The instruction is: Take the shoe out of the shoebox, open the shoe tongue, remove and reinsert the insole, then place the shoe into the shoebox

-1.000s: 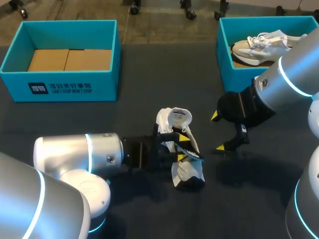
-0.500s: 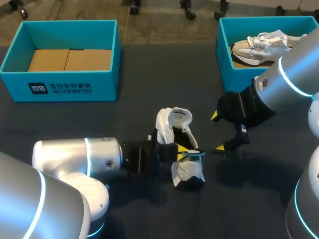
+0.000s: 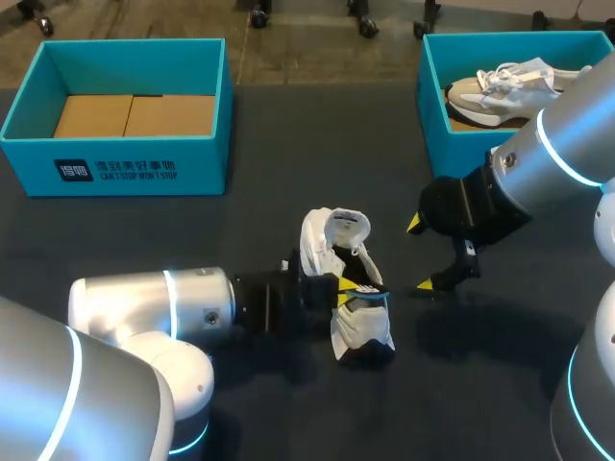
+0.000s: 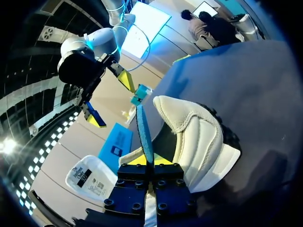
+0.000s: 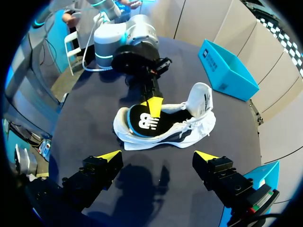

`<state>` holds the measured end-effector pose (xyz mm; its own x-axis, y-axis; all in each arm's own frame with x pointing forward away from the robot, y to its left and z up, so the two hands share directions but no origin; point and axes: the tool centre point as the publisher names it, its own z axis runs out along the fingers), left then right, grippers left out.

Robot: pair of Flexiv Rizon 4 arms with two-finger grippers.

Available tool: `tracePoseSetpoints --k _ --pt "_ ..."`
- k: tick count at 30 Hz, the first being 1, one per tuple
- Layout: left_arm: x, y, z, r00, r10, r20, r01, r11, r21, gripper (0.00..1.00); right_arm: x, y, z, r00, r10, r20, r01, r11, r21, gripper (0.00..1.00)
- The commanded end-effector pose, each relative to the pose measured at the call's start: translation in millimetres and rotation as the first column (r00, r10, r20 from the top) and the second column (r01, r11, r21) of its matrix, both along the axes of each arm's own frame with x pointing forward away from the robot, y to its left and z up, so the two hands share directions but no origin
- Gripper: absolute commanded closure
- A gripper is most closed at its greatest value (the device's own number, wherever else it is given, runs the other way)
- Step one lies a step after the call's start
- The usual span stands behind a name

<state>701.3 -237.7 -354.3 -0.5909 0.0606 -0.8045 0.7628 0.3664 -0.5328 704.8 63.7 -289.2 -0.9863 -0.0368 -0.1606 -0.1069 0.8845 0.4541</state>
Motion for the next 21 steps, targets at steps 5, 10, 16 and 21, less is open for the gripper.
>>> tracePoseSetpoints --k 5,10,16,21 --pt "-4.8 -2.1 7.1 1.0 -0.013 -0.005 0.013 0.999 -0.03 0.6 -0.5 0.0 -1.0 1.0 0.001 0.002 -0.001 1.0 0.001 0.0" --pt "-6.9 -4.9 17.4 1.0 -0.03 0.008 0.03 0.998 -0.048 0.67 -0.5 0.0 -1.0 1.0 0.001 0.002 -0.001 1.0 0.001 0.0" --pt "-9.0 -6.3 20.3 0.999 -0.044 -0.011 0.044 0.999 -0.021 0.71 -0.5 0.0 -1.0 1.0 0.001 0.002 -0.001 1.0 0.001 0.0" --pt "-12.2 -6.0 15.2 0.998 -0.049 -0.034 0.049 0.999 0.007 0.77 -0.5 0.0 -1.0 1.0 0.001 0.002 -0.001 1.0 0.001 0.0"
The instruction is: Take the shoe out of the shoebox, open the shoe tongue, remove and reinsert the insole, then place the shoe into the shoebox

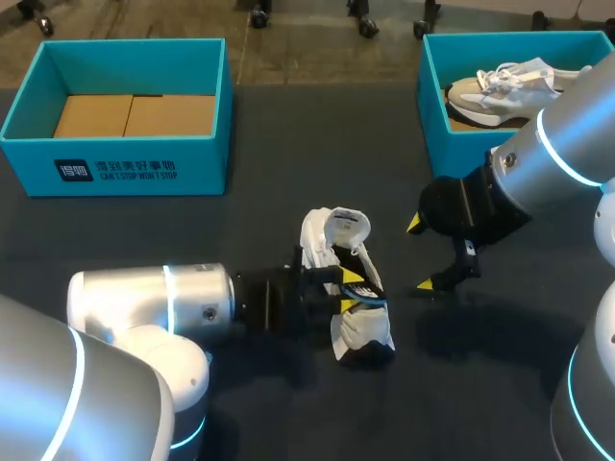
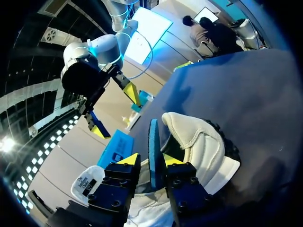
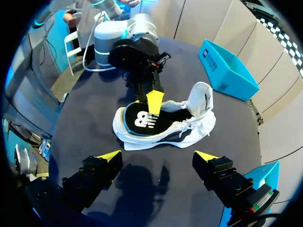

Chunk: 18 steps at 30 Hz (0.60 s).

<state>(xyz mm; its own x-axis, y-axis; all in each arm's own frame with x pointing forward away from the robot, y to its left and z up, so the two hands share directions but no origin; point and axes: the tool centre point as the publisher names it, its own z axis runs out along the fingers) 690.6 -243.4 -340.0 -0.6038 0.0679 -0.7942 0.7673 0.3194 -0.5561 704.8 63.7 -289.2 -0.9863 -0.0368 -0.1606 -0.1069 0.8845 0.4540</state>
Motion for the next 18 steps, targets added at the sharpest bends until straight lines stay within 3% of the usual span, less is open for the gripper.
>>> tracePoseSetpoints --k 1,2,3,6,17,18 --pt "-2.1 0.0 0.3 1.0 -0.005 -0.017 0.006 0.999 0.034 0.81 -0.5 0.0 -1.0 1.0 0.001 0.002 -0.001 1.0 0.001 0.0" --pt "-2.6 0.3 0.3 1.0 -0.007 -0.021 0.007 0.999 0.04 0.82 -0.5 0.0 -1.0 1.0 0.001 0.002 -0.001 1.0 0.001 0.0" --pt "-3.5 0.7 0.2 1.0 -0.009 -0.023 0.009 0.999 0.042 0.92 -0.5 0.0 -1.0 1.0 0.001 0.002 -0.001 1.0 0.001 0.0" --pt "-3.8 2.1 -1.6 1.0 -0.004 -0.027 0.005 0.999 0.053 1.0 -0.5 0.0 -1.0 1.0 0.001 0.002 -0.001 1.0 0.001 0.0" --pt "12.7 5.7 -17.1 1.0 0.01 -0.007 -0.01 0.997 0.079 1.0 -0.5 0.0 -1.0 1.0 0.001 0.002 -0.001 1.0 0.001 0.0" --pt "13.1 5.7 -17.3 1.0 0.011 -0.006 -0.011 0.997 0.08 0.88 -0.5 0.0 -1.0 1.0 0.001 0.002 -0.001 1.0 0.001 0.0"
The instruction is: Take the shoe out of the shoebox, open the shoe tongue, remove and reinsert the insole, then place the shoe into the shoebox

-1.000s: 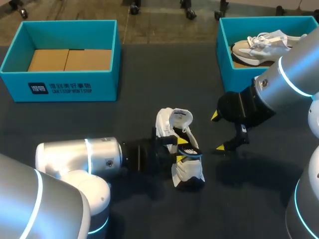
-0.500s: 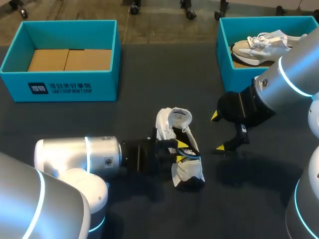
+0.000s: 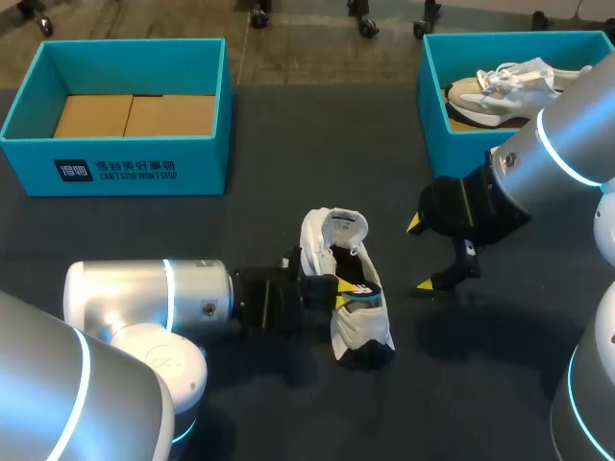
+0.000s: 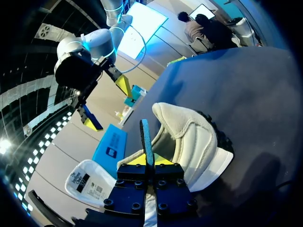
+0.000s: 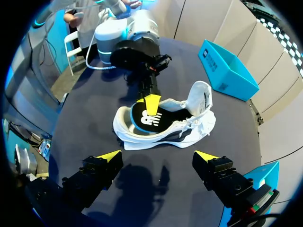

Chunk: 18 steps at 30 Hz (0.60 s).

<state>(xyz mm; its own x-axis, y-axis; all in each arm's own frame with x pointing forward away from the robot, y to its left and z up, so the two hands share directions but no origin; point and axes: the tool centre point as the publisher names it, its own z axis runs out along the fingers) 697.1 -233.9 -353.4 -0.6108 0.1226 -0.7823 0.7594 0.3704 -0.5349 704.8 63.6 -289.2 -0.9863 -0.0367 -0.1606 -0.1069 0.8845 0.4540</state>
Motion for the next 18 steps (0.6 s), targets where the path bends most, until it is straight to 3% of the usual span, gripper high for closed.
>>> tracePoseSetpoints --k 1,3,4,5,7,8,14,16,18 --pt "6.7 -4.2 -3.8 1.0 0.0 0.0 0.0 1.0 0.002 0.69 -0.6 0.0 -1.0 1.0 0.001 0.002 -0.001 1.0 0.001 0.0" --pt "4.2 -5.7 1.2 1.0 -0.01 -0.003 0.01 1.0 -0.017 0.52 -0.6 0.0 -1.0 1.0 0.001 0.002 -0.001 1.0 0.001 0.0" --pt "2.4 -6.2 4.7 1.0 -0.012 -0.004 0.012 1.0 -0.027 0.38 -0.6 0.0 -1.0 1.0 0.001 0.002 -0.001 1.0 0.001 0.0" --pt "1.1 -6.5 7.3 1.0 -0.014 -0.007 0.014 0.999 -0.034 0.35 -0.6 0.0 -1.0 1.0 0.001 0.002 -0.001 1.0 0.001 0.0" --pt "-1.5 -7.3 13.1 1.0 -0.025 -0.006 0.025 0.999 -0.043 0.42 -0.6 0.0 -1.0 1.0 0.001 0.002 -0.001 1.0 0.001 0.0" --pt "-2.5 -7.6 15.9 0.999 -0.032 -0.003 0.032 0.998 -0.047 0.51 -0.6 0.0 -1.0 1.0 0.001 0.002 -0.001 1.0 0.001 0.0" --pt "-4.9 -1.7 25.3 0.999 -0.035 0.013 0.036 0.998 -0.044 0.62 -0.6 0.0 -1.0 1.0 0.001 0.002 -0.001 1.0 0.001 0.0" --pt "-5.4 -1.3 25.5 0.999 -0.035 0.012 0.036 0.998 -0.041 0.71 -0.6 0.0 -1.0 1.0 0.001 0.002 -0.001 1.0 0.001 0.0" --pt "-6.6 -3.0 24.3 0.999 -0.036 0.008 0.037 0.999 -0.039 0.87 -0.6 0.0 -1.0 1.0 0.001 0.002 -0.001 1.0 0.001 0.0"
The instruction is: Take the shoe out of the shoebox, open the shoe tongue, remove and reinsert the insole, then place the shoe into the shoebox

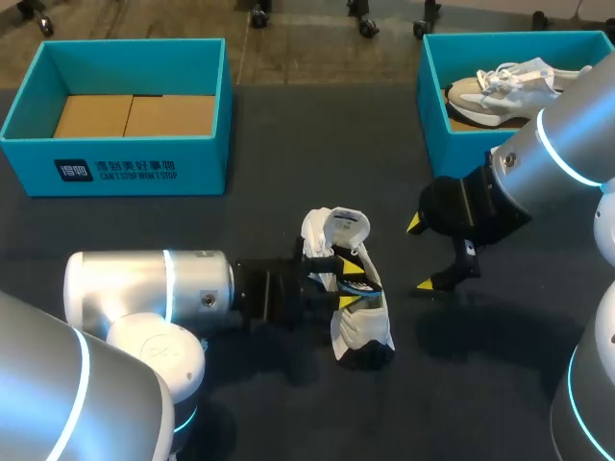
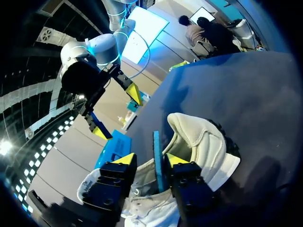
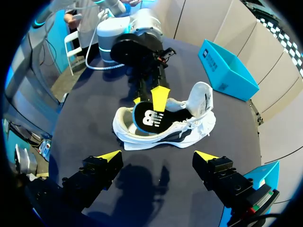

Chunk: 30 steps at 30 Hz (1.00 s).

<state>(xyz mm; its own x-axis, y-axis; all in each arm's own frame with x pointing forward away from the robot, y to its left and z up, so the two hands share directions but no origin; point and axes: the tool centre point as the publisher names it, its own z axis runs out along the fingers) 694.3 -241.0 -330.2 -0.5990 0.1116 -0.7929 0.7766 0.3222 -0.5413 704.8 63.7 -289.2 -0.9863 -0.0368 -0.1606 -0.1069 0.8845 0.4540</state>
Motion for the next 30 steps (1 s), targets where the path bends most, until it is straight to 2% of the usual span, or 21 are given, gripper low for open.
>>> tracePoseSetpoints --k 1,10,14,15,18,19,24,30 --pt "-4.5 2.6 -0.7 1.0 -0.006 -0.007 0.006 1.0 0.004 0.98 -0.5 0.0 -1.0 1.0 0.001 0.002 -0.001 1.0 0.001 0.0" --pt "-7.3 -7.8 -23.9 0.999 -0.018 -0.044 0.019 0.999 0.028 1.0 -0.5 0.0 -1.0 1.0 0.001 0.002 -0.001 1.0 0.001 0.0" --pt "-8.5 -5.6 -24.2 0.998 -0.015 -0.055 0.017 0.999 0.029 1.0 -0.5 0.0 -1.0 1.0 0.001 0.002 -0.001 1.0 0.001 0.0" --pt "-8.8 -4.4 -21.5 0.998 -0.015 -0.056 0.016 0.999 0.028 0.71 -0.5 0.0 -1.0 1.0 0.001 0.002 -0.001 1.0 0.001 0.0" --pt "-8.0 -0.4 -10.0 0.999 -0.013 -0.04 0.014 1.0 0.014 0.24 -0.5 0.0 -1.0 1.0 0.001 0.002 -0.001 1.0 0.001 0.0" --pt "-7.6 0.7 -6.3 0.999 -0.014 -0.039 0.014 1.0 0.014 0.15 -0.5 0.0 -1.0 1.0 0.001 0.002 -0.001 1.0 0.001 0.0" --pt "-8.1 2.6 14.1 0.999 -0.02 -0.031 0.02 1.0 0.001 0.02 -0.5 0.0 -1.0 1.0 0.001 0.002 -0.001 1.0 0.001 0.0" --pt "-7.7 10.4 28.1 0.997 -0.039 -0.063 0.042 0.998 0.044 0.0 -0.5 0.0 -1.0 1.0 0.001 0.002 -0.001 1.0 0.001 0.0"
